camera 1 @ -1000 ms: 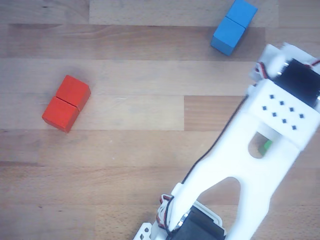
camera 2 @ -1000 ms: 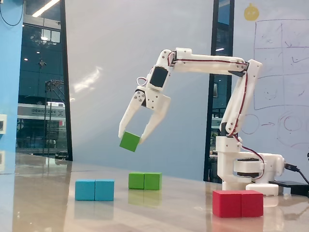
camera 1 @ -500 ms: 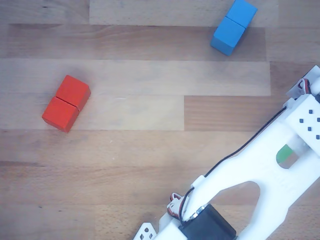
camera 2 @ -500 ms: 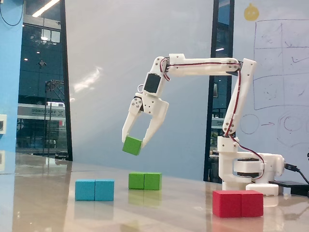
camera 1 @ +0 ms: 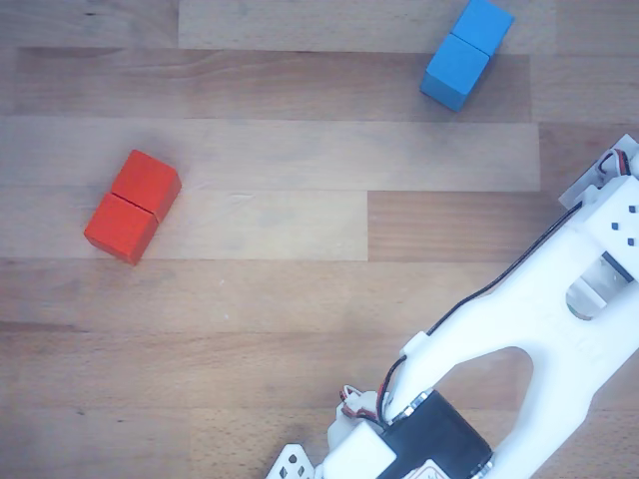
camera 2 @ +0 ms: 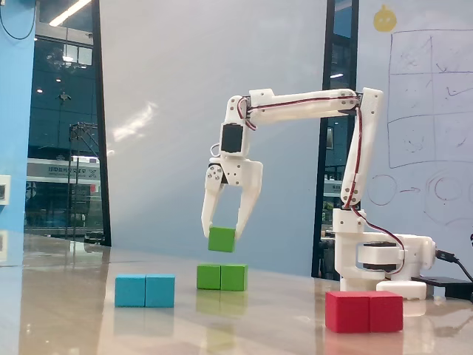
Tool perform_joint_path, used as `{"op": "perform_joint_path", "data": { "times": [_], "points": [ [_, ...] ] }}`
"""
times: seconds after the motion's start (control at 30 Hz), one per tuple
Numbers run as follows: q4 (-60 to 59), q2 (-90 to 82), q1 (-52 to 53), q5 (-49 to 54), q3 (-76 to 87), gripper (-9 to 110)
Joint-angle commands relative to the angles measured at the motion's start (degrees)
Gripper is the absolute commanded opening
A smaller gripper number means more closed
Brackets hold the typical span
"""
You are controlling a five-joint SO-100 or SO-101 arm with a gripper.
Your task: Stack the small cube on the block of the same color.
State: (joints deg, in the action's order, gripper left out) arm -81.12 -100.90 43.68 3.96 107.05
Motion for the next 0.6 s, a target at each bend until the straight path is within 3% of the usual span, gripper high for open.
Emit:
{"op": "perform_joint_path", "data": {
  "times": [0.0,0.57],
  "points": [
    [-0.5,0.3,0.4,0.4,-5.9,3],
    [-0.4,3.6,0.1,0.4,-5.9,3]
  ]
}}
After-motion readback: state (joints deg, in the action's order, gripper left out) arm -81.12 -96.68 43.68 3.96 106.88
